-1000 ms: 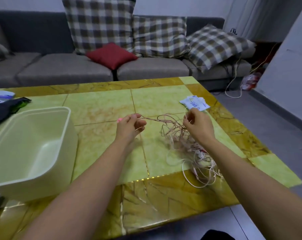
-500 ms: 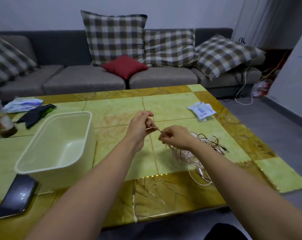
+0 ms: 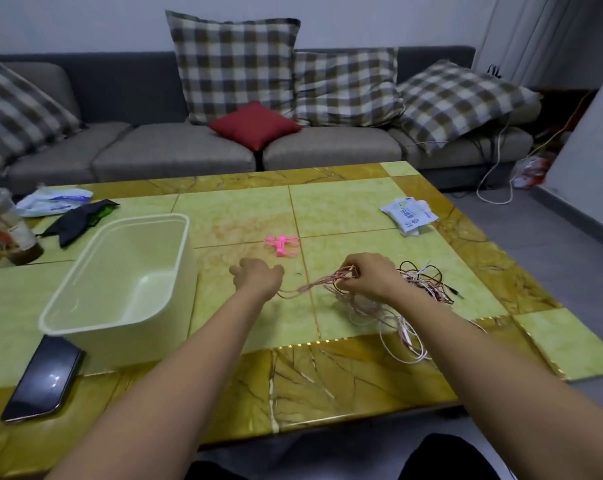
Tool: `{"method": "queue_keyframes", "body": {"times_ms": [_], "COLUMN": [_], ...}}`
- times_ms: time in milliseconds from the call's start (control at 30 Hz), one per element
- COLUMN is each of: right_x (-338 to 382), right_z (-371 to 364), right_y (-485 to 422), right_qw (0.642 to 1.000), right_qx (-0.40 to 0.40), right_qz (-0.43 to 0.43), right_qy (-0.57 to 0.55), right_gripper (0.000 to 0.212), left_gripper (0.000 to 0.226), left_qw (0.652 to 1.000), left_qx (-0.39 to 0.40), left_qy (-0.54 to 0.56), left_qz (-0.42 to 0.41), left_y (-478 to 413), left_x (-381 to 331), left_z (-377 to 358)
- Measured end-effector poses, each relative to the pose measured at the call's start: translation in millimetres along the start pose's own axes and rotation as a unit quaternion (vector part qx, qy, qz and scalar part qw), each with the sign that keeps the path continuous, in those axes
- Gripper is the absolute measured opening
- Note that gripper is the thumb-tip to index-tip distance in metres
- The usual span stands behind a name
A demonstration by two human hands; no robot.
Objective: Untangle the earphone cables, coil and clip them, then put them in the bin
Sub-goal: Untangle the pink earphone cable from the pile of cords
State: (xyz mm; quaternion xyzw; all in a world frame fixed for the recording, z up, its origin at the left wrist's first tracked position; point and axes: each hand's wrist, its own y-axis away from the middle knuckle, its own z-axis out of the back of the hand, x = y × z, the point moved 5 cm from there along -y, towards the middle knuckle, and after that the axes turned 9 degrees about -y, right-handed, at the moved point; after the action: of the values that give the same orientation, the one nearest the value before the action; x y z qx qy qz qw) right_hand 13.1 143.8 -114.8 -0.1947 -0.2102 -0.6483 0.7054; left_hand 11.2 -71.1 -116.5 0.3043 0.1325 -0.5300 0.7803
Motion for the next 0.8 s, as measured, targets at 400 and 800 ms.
{"method": "queue_keyframes", "body": {"times_ms": [400, 800], "right_x": [-4, 5], "right_z": [-5, -13], "right_y": [8, 15], "right_qw": [0.998, 0.998], "right_qx": [-0.068, -0.021], "right_qz": [-0.002, 0.036], "right_qy": [-0.006, -0.042], "right_gripper": [0.038, 0.048], "left_gripper": [0.068, 0.074], "left_qw": [0.975, 0.929], "left_qx": [-0.204, -0.079], "left_qy": [0.033, -0.089], "left_qz": [-0.085, -0.350], "left_y": [25, 45], "left_x": [-21, -51], "left_z": [3, -39]}}
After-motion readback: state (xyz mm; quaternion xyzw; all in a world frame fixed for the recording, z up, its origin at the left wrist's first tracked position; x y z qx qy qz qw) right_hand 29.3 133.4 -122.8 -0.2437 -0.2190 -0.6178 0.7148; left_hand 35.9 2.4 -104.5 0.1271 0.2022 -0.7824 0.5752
